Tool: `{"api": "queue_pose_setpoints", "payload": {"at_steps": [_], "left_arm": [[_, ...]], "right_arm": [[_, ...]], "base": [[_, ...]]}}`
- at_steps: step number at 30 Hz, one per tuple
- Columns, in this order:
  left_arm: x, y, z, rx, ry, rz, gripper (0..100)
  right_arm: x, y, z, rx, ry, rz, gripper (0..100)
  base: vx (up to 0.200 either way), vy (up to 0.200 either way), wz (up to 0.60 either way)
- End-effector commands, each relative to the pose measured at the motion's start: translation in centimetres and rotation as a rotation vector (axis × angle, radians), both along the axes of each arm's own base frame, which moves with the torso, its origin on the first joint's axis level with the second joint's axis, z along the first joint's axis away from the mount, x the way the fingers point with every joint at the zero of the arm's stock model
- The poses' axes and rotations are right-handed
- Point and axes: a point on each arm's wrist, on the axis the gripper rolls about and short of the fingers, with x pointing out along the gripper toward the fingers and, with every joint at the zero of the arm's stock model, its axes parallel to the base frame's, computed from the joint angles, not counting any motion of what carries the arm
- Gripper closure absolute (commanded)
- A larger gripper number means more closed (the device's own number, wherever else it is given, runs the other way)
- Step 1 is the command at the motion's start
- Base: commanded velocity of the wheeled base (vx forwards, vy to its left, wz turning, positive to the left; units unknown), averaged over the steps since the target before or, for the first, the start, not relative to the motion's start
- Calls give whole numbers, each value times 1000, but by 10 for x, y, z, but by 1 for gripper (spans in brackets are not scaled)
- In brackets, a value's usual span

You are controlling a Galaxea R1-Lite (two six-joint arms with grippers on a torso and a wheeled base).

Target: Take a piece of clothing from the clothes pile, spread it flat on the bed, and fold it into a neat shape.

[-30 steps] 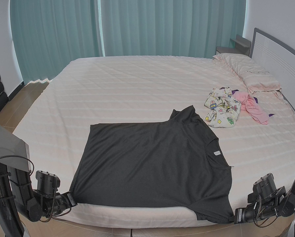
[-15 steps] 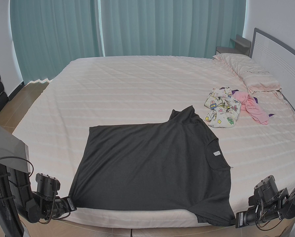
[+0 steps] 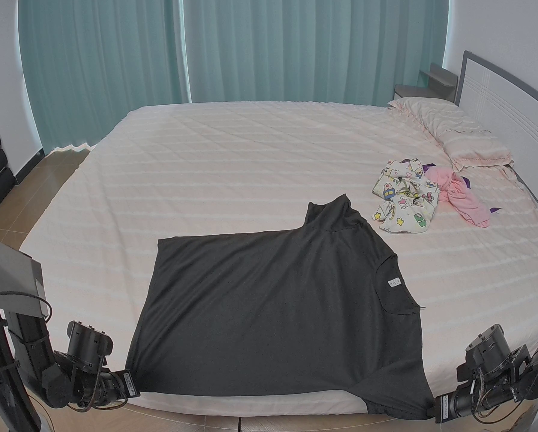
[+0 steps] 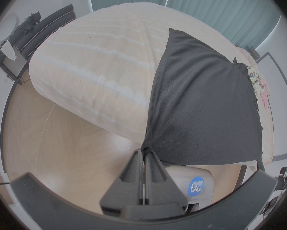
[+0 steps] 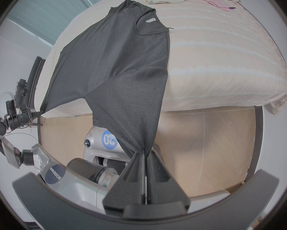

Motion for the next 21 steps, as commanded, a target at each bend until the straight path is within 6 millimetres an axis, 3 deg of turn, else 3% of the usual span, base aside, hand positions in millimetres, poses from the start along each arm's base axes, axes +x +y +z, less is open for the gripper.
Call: {"api": "queue_pose_setpoints", "payload": {"at_steps": [1, 9, 14, 21], "left_arm": [[-7, -3, 3, 3, 14, -24, 100], [-18, -7, 7, 15, 74, -62, 100], [-13, -7, 15, -10, 6, -46, 100], [8, -9, 42, -58, -180, -13, 100]], "right_arm": [[-8, -4, 3, -7, 2, 11, 100], [-9, -5, 7, -22, 21, 26, 100], [-3, -4, 15, 3, -37, 16, 100], [33, -1, 34, 50, -164, -56, 100]], "base": [[0, 0, 0], [0, 0, 0], [0, 0, 0], [0, 0, 0]]}}
